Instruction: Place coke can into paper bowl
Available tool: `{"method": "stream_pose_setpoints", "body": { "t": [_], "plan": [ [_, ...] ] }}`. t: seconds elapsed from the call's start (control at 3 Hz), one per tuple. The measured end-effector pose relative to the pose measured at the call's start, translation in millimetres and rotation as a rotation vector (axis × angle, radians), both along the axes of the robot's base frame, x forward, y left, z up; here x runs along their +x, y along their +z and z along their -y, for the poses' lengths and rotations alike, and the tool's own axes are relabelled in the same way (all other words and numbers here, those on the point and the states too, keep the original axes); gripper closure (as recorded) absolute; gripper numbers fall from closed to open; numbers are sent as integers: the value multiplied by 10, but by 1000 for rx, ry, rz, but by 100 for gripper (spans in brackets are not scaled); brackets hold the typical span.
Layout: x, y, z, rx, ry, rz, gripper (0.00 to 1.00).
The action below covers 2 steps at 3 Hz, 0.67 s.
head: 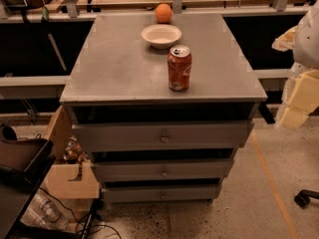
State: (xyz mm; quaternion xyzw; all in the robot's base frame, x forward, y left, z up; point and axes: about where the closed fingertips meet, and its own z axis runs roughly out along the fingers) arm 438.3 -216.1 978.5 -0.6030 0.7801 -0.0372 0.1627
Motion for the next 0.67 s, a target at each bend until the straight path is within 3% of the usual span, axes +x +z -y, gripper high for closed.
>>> {"method": "stream_pose_setpoints", "body": {
  "t": [0.33, 0.67],
  "plan": [
    [0, 0, 0, 0, 0, 0, 0],
    [187, 20, -49, 94, -3, 65, 0]
  ]
}}
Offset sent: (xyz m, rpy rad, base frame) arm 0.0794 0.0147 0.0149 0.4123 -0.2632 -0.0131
